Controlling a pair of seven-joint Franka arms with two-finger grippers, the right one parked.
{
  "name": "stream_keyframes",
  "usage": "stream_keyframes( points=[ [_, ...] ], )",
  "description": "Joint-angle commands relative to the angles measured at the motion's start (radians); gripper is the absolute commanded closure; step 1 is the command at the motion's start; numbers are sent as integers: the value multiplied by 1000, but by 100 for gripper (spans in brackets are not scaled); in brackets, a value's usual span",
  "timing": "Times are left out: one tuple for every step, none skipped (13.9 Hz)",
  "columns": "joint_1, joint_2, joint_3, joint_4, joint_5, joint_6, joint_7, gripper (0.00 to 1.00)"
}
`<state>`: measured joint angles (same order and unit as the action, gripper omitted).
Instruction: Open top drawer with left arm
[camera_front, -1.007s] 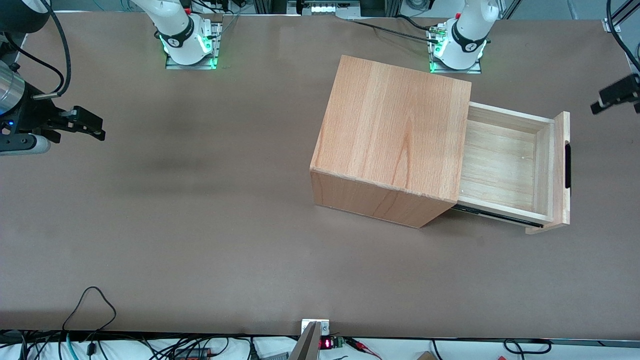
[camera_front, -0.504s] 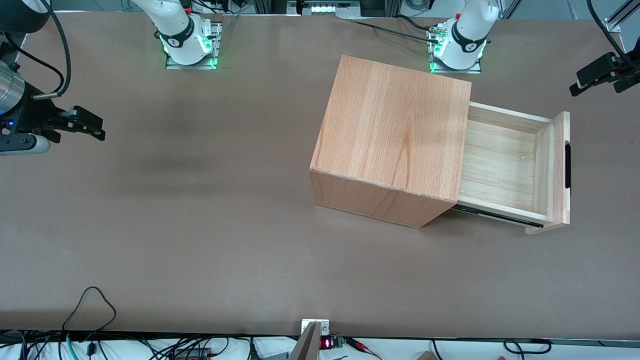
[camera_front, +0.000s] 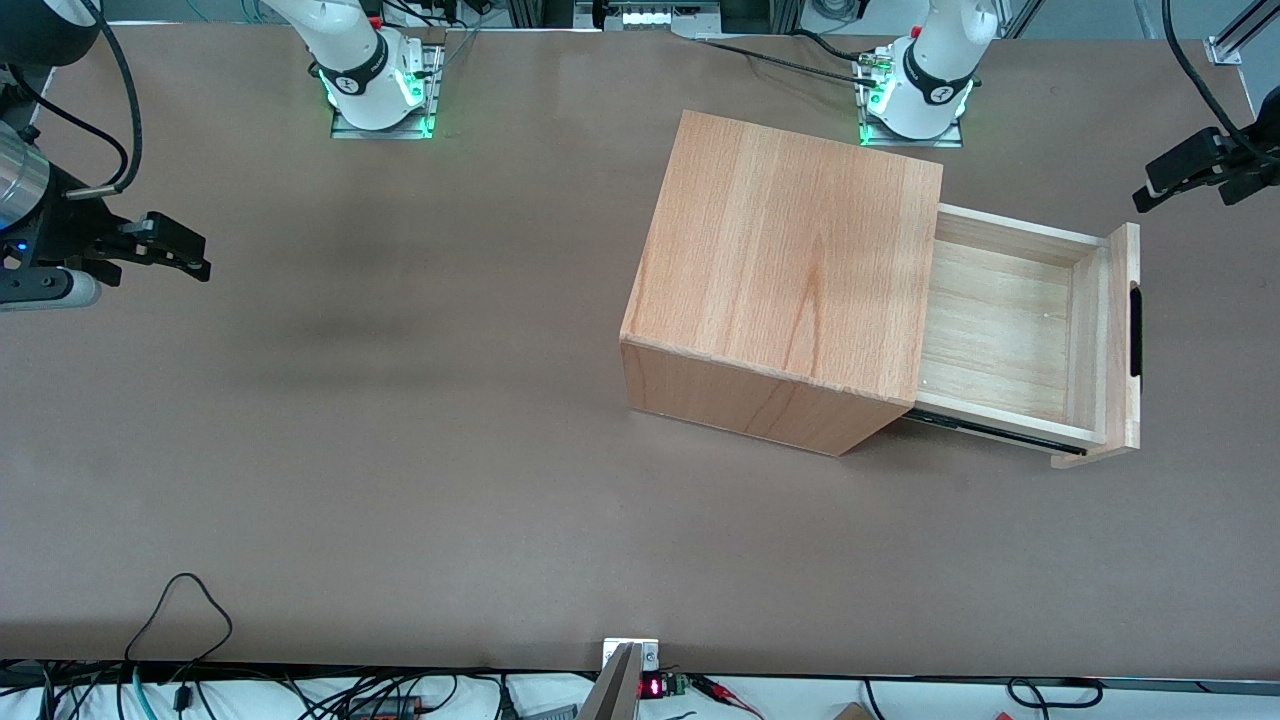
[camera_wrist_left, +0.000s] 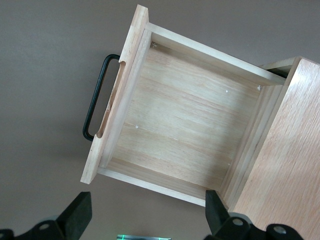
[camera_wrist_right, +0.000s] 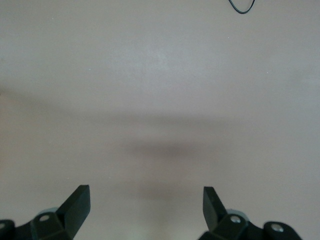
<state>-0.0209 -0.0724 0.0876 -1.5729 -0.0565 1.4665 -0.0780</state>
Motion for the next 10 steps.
stream_keyframes(
  points=[
    [-7,-13,-5,-13,29,12,-3,0],
    [-7,-13,-5,-13,29,12,-3,0],
    [-7,-13,-5,-13,29,12,-3,0],
    [-7,-13,-5,-13,29,12,-3,0],
    [-7,-13,-5,-13,29,11,-3,0],
    [-7,-13,-5,-12,29,11,-5,0],
    [-11,-13,-5,-12,29,11,-5,0],
    [-11,-13,-6,-10,29,11,-6,0],
    [-13,-13,-6,-10,29,9,-8,0],
    [-13,-13,-6,-10,29,8,-11,0]
  ],
)
